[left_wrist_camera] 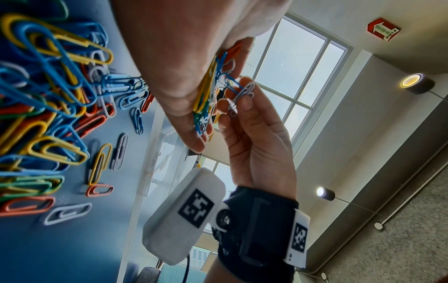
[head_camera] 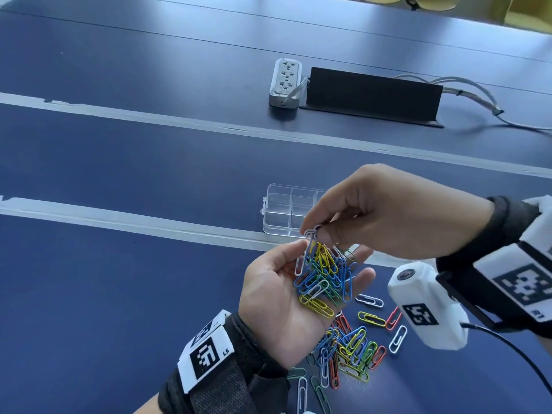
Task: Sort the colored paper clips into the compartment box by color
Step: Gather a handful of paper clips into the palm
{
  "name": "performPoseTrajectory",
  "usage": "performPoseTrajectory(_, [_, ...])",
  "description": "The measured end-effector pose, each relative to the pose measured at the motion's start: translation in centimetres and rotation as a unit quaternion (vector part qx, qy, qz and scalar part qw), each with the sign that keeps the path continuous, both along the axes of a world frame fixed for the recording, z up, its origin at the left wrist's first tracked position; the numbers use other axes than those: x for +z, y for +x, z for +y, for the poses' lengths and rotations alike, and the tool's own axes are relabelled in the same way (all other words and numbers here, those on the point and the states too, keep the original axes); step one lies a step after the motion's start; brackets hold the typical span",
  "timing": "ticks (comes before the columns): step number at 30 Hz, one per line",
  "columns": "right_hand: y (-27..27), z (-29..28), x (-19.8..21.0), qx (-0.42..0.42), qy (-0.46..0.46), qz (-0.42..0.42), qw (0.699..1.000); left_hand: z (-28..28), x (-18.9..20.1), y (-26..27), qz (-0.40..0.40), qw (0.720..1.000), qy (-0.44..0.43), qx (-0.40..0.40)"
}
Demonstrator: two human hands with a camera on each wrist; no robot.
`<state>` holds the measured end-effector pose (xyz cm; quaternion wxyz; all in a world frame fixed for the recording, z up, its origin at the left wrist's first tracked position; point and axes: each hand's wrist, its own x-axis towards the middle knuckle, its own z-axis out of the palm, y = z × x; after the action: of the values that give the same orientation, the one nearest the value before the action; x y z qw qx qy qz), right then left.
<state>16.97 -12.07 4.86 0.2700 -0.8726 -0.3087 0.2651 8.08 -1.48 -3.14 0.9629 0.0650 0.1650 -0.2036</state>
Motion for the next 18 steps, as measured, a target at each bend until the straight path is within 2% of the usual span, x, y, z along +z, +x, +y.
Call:
performPoseTrajectory(3, [0.05, -0.02, -0.05, -0.022, 0.018, 0.003, 1.0, -0.07, 0.03, -0.06, -0.003, 1.0, -0.003, -0.002])
performPoseTrajectory(8, [-0.17, -0.08, 0.36, 0.008, -0.018, -0.042, 0.999, -0.07, 0.01, -0.04, -0.015, 1.0, 0.007, -0.002])
performPoseTrajectory(13, [-0.12, -0.44, 0.12, -0.019, 0.004, -0.019, 1.0, -0.17, -0.06, -0.1, -0.013, 1.0, 0.012, -0.008])
performPoseTrajectory(15, [-0.3, -0.59, 0.11, 0.001, -0.002, -0.027, 1.0, -0.2, -0.1, -0.06, -0.007, 1.0, 0.009, -0.005])
performPoseTrajectory(18, [-0.65, -0.49, 0.43, 0.074, -0.033, -0.087, 0.993, -0.22, -0.32, -0.03, -0.005, 1.0, 0.018, -0.004])
